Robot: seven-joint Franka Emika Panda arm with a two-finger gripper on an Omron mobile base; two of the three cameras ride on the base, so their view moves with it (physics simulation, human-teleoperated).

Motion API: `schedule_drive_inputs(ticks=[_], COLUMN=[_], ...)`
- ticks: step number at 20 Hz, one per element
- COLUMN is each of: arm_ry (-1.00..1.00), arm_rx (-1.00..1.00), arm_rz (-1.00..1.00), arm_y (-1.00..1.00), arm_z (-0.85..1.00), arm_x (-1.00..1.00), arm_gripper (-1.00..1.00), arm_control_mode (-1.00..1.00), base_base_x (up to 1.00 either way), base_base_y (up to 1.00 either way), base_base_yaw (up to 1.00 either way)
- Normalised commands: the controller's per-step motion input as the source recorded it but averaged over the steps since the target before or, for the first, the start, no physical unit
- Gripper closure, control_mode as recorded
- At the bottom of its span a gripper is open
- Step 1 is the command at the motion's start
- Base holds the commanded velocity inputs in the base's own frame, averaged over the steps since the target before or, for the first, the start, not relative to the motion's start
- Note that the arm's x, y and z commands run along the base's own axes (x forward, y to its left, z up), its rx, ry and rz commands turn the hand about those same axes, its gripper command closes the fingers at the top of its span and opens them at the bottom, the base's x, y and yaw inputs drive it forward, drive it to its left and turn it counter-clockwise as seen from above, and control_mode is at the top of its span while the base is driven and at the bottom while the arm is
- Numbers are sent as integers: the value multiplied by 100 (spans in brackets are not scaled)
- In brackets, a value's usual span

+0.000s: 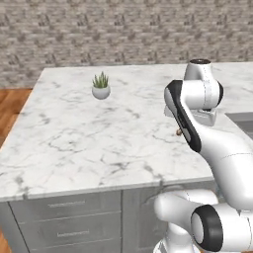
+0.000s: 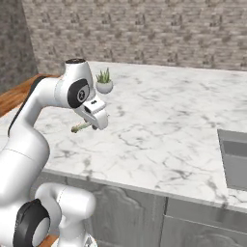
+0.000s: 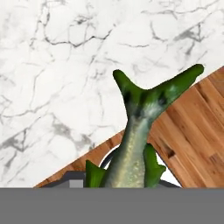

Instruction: Retrieve the fish from the fridge and place it on the cutting board.

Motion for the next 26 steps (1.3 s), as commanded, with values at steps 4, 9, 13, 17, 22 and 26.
schedule_drive_inputs(ticks=[4, 9, 13, 17, 22, 26], arm_ry=[0, 0, 0, 0, 0, 0], arm_rx=[0, 0, 0, 0, 0, 0], arm_rz=[0, 0, 0, 0, 0, 0], arm_y=[0, 0, 0, 0, 0, 0], arm_z=[0, 0, 0, 0, 0, 0], arm_x=[0, 0, 0, 0, 0, 0], arm_gripper=[100, 100, 100, 100, 100, 100], arm_control_mode=[100, 100, 100, 100, 100, 100], base_base_x=[3, 0, 0, 0, 0, -4], base_base_y=[-80, -75, -74, -91, -95, -72], base_base_yaw=[0, 0, -2, -5, -7, -22])
